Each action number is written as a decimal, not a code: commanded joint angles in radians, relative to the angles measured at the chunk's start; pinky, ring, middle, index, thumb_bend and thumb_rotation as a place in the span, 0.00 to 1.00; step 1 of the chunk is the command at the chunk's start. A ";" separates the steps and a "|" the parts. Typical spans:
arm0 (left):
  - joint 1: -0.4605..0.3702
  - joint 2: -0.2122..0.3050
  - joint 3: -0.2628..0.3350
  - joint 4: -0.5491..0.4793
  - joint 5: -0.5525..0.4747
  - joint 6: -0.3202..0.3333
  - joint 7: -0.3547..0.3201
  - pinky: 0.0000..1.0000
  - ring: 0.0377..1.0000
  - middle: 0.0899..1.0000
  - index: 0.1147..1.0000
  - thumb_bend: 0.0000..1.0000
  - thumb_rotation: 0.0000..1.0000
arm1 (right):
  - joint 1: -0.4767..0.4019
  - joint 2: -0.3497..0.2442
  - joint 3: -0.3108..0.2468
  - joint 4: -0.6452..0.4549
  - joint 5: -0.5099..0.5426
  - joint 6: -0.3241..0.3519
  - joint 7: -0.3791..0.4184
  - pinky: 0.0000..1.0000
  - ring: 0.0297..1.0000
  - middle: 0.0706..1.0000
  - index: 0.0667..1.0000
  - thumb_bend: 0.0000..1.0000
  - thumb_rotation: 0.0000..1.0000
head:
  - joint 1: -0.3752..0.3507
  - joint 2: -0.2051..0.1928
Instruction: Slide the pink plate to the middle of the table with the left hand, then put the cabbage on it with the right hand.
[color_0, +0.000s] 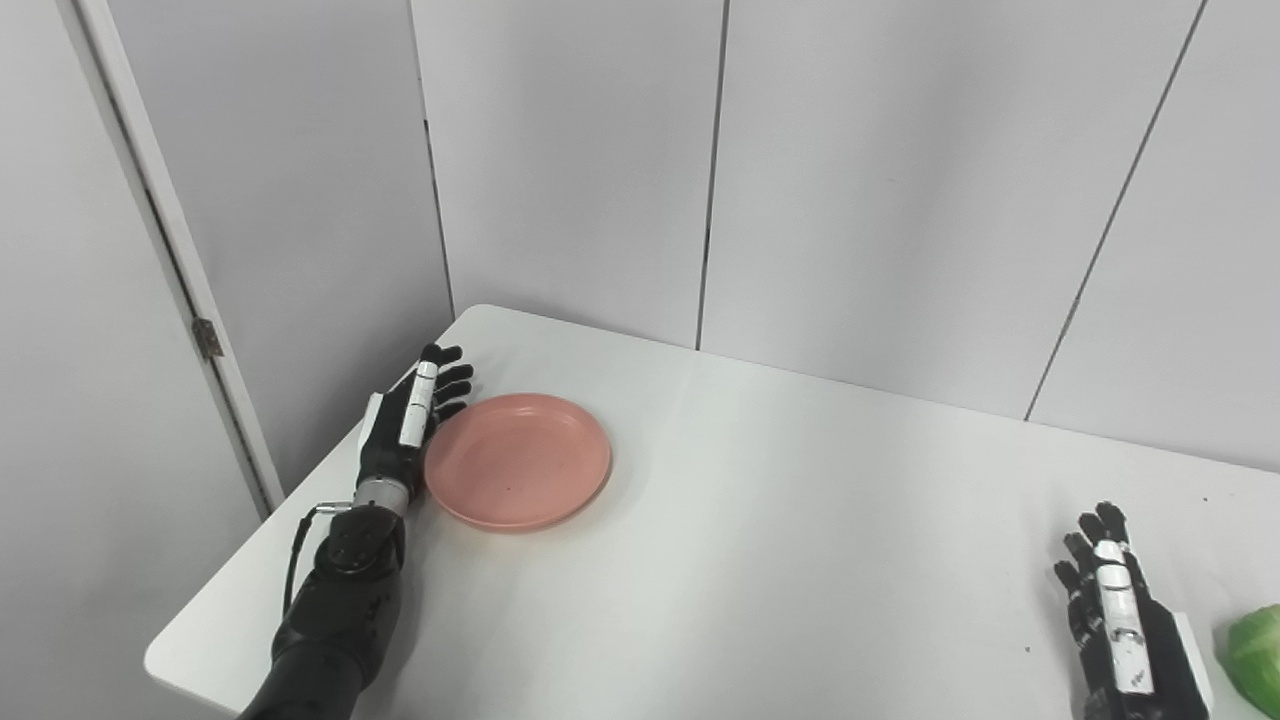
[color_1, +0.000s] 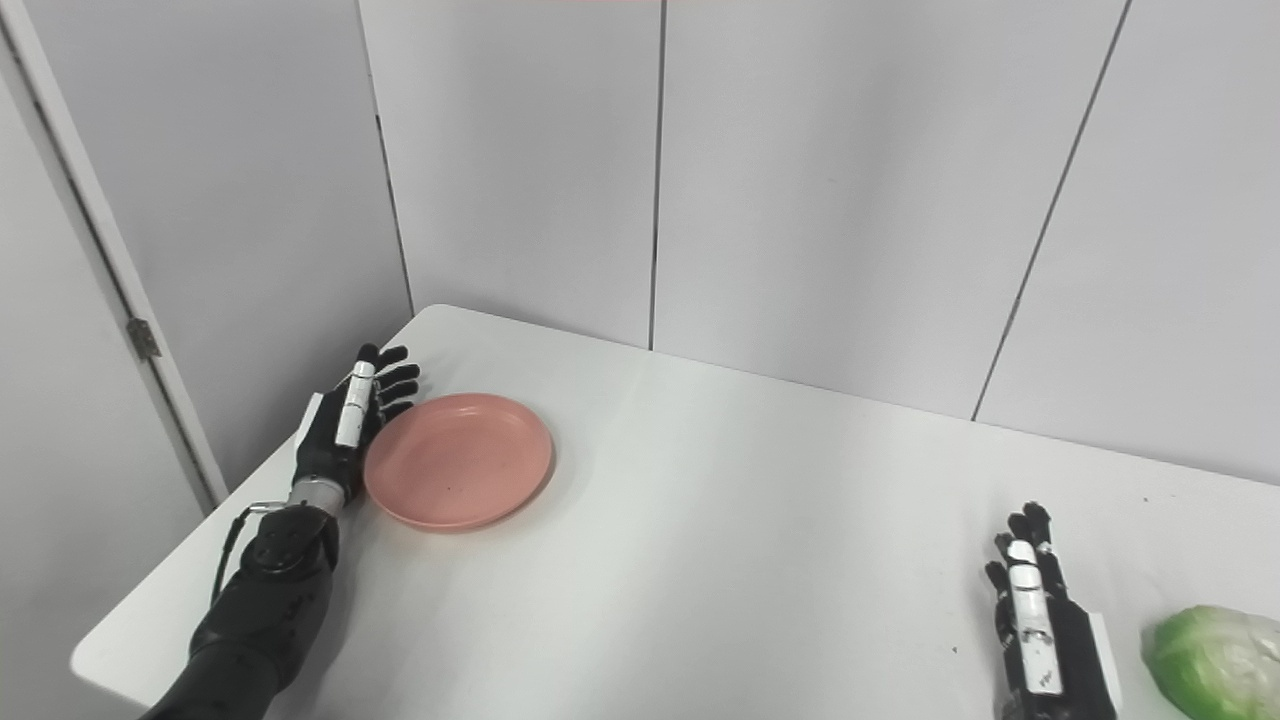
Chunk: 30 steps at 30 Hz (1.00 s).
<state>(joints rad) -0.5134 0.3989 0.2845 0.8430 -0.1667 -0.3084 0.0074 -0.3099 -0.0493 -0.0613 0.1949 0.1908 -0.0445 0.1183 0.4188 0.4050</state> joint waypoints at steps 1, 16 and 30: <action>-0.027 0.001 -0.014 -0.004 0.005 -0.024 -0.010 0.78 0.79 0.77 0.75 0.82 1.00 | -0.023 -0.002 0.002 -0.032 -0.001 -0.002 0.003 1.00 1.00 1.00 1.00 0.52 0.87 | -0.002 0.001; -0.057 -0.100 -0.027 -0.162 -0.068 0.122 -0.047 0.78 0.80 0.77 0.74 0.81 1.00 | -0.059 0.000 -0.012 -0.033 -0.067 -0.096 -0.060 1.00 1.00 1.00 1.00 0.46 0.85 | -0.054 0.039; -0.124 -0.285 -0.100 -0.180 -0.057 0.170 -0.036 0.75 0.82 0.78 0.76 0.85 0.99 | -0.135 -0.179 -0.070 -0.320 -0.138 -0.050 -0.072 1.00 1.00 1.00 1.00 0.59 0.72 | -0.250 0.118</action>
<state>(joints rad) -0.5924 0.1166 0.1900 0.6962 -0.2373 -0.1389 -0.0365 -0.3908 -0.1910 -0.1204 -0.0552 0.0637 -0.1007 0.0395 0.1688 0.5231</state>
